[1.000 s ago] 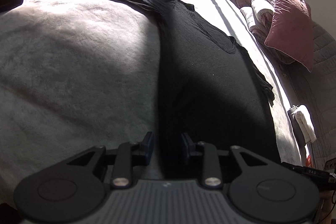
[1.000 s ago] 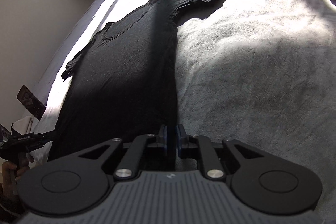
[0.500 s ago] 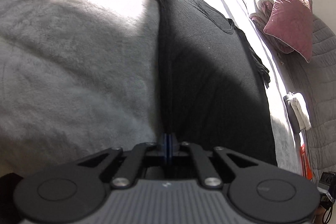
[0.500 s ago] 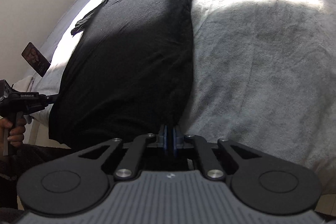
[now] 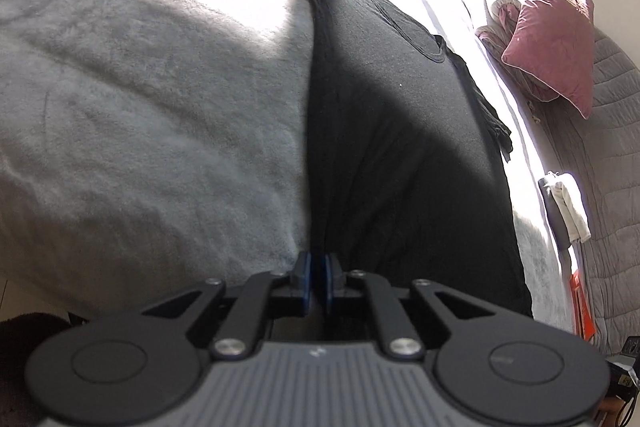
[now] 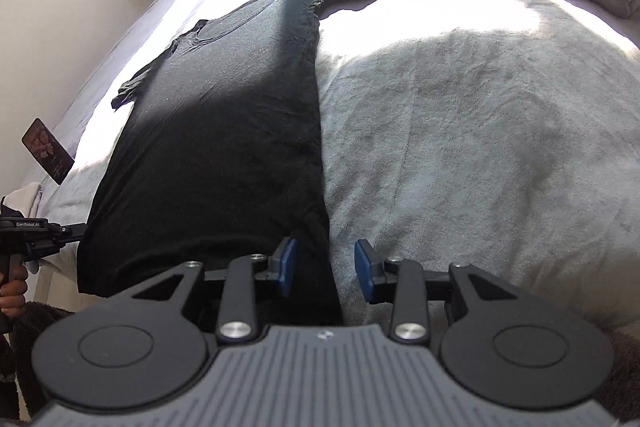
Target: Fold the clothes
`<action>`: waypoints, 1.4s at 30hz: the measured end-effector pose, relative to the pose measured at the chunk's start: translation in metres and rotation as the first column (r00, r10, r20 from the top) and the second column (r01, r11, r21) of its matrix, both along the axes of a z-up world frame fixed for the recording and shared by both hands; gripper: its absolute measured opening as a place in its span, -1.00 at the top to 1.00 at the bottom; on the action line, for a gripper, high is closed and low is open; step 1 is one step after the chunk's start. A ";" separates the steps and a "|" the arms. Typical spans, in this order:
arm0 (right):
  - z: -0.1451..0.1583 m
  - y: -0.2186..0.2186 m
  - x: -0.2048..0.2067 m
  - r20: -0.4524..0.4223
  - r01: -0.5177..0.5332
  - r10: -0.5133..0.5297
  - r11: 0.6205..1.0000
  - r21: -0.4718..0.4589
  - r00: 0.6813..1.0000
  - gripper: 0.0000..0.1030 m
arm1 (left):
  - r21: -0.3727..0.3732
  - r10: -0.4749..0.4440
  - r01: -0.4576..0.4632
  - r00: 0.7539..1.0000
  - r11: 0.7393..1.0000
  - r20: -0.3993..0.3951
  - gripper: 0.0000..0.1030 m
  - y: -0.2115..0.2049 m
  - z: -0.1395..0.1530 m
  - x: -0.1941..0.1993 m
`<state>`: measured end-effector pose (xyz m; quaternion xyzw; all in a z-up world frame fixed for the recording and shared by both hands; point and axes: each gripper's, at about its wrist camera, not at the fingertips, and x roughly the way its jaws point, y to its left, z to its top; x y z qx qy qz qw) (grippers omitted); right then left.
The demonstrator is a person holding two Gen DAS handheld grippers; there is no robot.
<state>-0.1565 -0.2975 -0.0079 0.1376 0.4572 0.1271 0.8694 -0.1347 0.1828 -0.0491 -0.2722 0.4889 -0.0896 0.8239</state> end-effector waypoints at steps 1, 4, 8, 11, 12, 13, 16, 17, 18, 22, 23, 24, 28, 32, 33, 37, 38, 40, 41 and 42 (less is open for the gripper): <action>0.003 0.005 -0.007 0.022 -0.019 0.019 1.000 -0.017 1.000 0.28 | 0.002 -0.001 0.001 1.000 1.000 0.003 0.89 -0.002 -0.001 -0.001; 0.011 0.025 -0.023 0.073 -0.109 0.113 0.993 -0.052 0.991 0.28 | 0.000 0.002 -0.002 1.000 1.000 0.012 0.89 -0.006 -0.001 -0.002; 0.012 0.064 -0.037 0.133 -0.276 0.294 0.951 -0.137 0.947 0.28 | 0.008 -0.008 0.008 1.000 1.000 0.027 0.91 -0.012 -0.002 -0.002; 0.002 0.086 -0.037 0.130 -0.345 0.376 0.915 -0.210 0.917 0.28 | 0.018 -0.013 0.013 0.999 1.000 0.033 0.93 -0.015 -0.001 -0.002; -0.002 0.093 -0.037 0.126 -0.359 0.397 0.901 -0.245 0.909 0.28 | 0.019 -0.014 0.014 0.999 1.000 0.034 0.93 -0.015 -0.001 -0.002; -0.006 0.099 -0.036 0.121 -0.372 0.417 0.885 -0.278 0.901 0.28 | 0.021 -0.016 0.015 0.999 1.000 0.034 0.93 -0.015 -0.001 -0.002; -0.018 0.110 -0.036 0.101 -0.392 0.458 0.839 -0.378 0.883 0.67 | 0.022 -0.018 0.017 0.999 1.000 0.034 0.94 -0.016 -0.001 -0.002; -0.019 0.109 -0.036 0.090 -0.399 0.465 0.830 -0.390 0.881 0.98 | 0.020 -0.019 0.018 0.999 1.000 0.034 0.95 -0.015 -0.001 -0.002; -0.020 0.108 -0.036 0.082 -0.404 0.470 0.825 -0.396 0.879 0.98 | 0.019 -0.020 0.019 0.999 1.000 0.034 0.95 -0.015 -0.001 -0.002; -0.007 0.086 -0.040 0.095 -0.389 0.448 0.848 -0.361 0.889 0.99 | 0.019 -0.026 0.026 0.999 0.999 0.036 0.95 -0.013 0.000 -0.003; -0.002 0.079 -0.043 0.104 -0.373 0.435 0.853 -0.365 0.894 0.99 | 0.018 -0.028 0.027 0.999 0.999 0.035 0.95 -0.013 -0.001 -0.003; 0.002 0.073 -0.045 0.110 -0.358 0.422 0.858 -0.369 0.900 0.99 | 0.016 -0.028 0.027 0.999 1.000 0.034 0.96 -0.012 -0.001 -0.002; 0.008 0.051 -0.043 0.104 -0.291 0.351 0.881 -0.372 0.931 0.99 | 0.002 -0.023 0.023 0.999 1.000 0.028 0.96 -0.010 -0.002 -0.001; 0.004 0.041 -0.039 0.080 -0.281 0.323 0.900 -0.333 0.943 1.00 | -0.019 -0.010 0.011 1.000 1.000 0.027 0.96 -0.005 -0.001 -0.003; 0.004 0.040 -0.038 0.077 -0.288 0.325 0.907 -0.306 0.943 1.00 | -0.023 -0.013 0.013 0.999 1.000 0.032 0.95 -0.004 0.000 -0.005; 0.008 0.030 -0.036 0.090 -0.236 0.262 0.945 -0.227 0.961 0.71 | -0.050 -0.058 0.059 0.998 0.997 0.026 0.81 -0.004 0.000 -0.013; 0.008 0.025 -0.034 0.090 -0.216 0.238 0.955 -0.204 0.967 0.68 | -0.051 -0.076 0.077 0.997 0.996 0.021 0.64 -0.006 0.000 -0.015; 0.006 0.017 -0.029 0.075 -0.178 0.191 0.972 -0.151 0.979 0.56 | -0.043 -0.113 0.114 0.993 0.993 0.019 0.38 -0.010 -0.001 -0.020; 0.004 0.013 -0.027 0.067 -0.159 0.168 0.979 -0.125 0.984 0.46 | -0.036 -0.138 0.138 0.990 0.990 0.015 0.31 -0.013 -0.003 -0.022; 0.003 0.009 -0.024 0.058 -0.141 0.148 0.985 -0.101 0.987 0.42 | -0.027 -0.156 0.156 0.988 0.987 0.011 0.27 -0.016 -0.004 -0.024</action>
